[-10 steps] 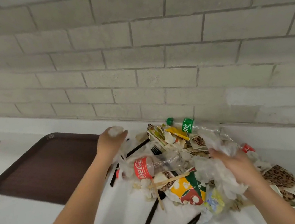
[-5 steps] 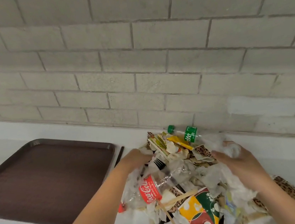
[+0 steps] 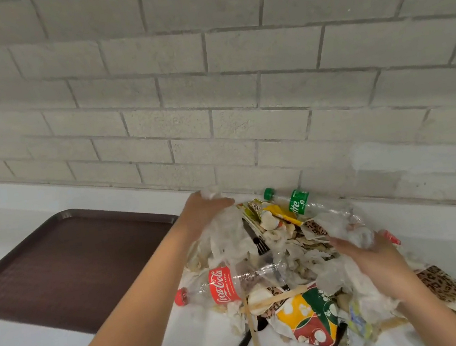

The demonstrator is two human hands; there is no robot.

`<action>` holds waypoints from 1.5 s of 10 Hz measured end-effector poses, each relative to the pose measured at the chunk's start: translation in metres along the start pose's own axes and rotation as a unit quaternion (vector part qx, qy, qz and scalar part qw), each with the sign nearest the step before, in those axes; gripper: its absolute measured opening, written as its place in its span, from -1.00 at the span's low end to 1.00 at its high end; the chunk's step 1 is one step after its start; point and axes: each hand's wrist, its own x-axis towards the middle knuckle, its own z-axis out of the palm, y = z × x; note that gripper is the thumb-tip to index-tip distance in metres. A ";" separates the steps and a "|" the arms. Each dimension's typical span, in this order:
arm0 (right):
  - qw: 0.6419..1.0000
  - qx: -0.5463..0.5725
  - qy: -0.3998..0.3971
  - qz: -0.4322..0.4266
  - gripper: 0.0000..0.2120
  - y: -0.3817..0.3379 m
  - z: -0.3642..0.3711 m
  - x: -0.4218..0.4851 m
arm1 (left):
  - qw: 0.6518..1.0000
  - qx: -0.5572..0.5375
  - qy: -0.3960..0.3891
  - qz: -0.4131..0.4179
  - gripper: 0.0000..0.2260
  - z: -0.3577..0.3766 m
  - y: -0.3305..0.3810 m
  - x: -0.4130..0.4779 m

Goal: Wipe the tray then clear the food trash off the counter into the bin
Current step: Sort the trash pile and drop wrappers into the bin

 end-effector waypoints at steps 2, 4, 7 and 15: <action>0.998 -0.028 -0.007 -0.057 -0.46 -0.012 0.005 0.000 | 0.991 -0.127 0.029 0.011 -0.81 -0.036 0.011 -0.001; 0.987 -0.070 0.006 -0.144 -0.56 -0.064 0.020 0.012 | 0.982 -0.151 0.107 0.045 -0.89 -0.070 0.019 -0.011; 0.871 -0.418 -0.087 -0.244 -0.84 -0.131 0.092 0.065 | 0.974 -0.172 0.116 0.087 -0.88 -0.091 -0.004 -0.025; 0.885 -0.436 -0.061 -0.155 -0.71 -0.067 0.043 0.082 | 0.975 -0.221 0.014 0.033 -0.78 -0.044 -0.048 -0.009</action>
